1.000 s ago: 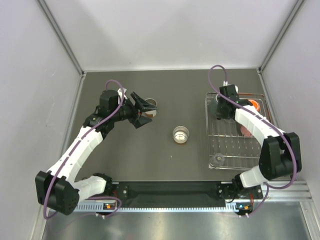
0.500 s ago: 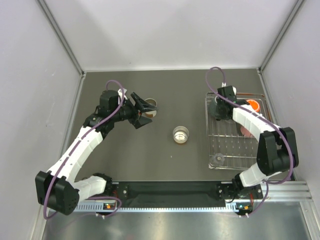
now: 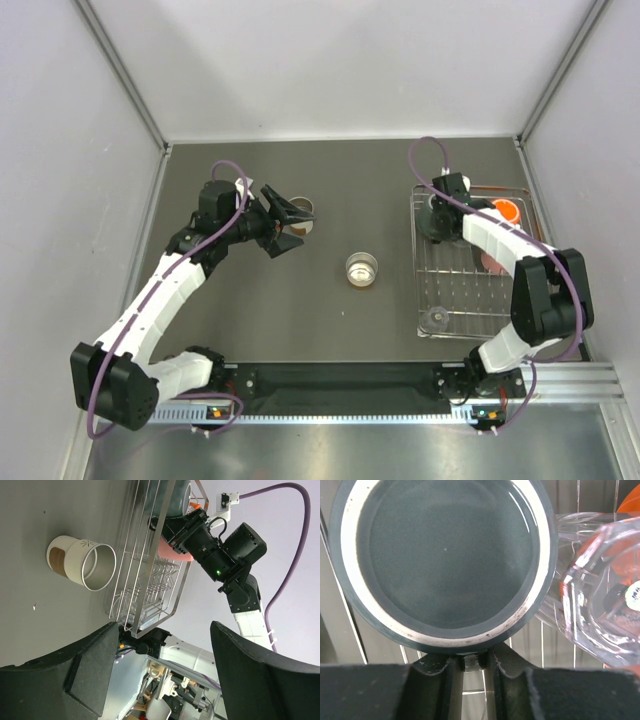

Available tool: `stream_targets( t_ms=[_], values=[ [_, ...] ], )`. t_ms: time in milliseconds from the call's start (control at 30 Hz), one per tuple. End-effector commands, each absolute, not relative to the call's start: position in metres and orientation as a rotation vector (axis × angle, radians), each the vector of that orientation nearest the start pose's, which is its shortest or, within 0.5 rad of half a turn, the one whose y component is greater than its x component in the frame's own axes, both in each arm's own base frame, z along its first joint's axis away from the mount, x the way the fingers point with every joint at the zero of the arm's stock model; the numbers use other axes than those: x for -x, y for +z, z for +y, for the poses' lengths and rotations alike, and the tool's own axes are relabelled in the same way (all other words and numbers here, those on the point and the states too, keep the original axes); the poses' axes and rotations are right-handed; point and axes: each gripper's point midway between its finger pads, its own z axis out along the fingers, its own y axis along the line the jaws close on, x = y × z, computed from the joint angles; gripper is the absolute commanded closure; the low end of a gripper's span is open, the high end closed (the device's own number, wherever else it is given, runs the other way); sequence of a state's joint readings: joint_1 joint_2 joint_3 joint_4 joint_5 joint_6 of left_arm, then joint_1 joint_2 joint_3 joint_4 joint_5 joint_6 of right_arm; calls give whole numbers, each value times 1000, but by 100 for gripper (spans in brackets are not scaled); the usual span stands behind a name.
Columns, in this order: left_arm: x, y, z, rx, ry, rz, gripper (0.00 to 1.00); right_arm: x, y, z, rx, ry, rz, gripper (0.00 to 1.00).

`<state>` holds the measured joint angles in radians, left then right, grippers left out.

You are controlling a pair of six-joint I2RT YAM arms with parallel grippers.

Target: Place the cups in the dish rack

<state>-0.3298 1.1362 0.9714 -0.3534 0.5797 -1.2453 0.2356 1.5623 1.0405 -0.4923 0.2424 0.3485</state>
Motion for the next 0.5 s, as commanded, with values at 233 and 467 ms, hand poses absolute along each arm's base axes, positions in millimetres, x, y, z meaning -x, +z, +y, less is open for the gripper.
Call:
stream_targets(
  t_ms=[233,467],
  values=[
    [-263,279,-227,608,-1498,2252,21,-378,93,64,-227,-59,2427,54],
    [-262,278,-227,609,-1495,2256,21,-372,112,72,-221,4,2408,39]
  ],
)
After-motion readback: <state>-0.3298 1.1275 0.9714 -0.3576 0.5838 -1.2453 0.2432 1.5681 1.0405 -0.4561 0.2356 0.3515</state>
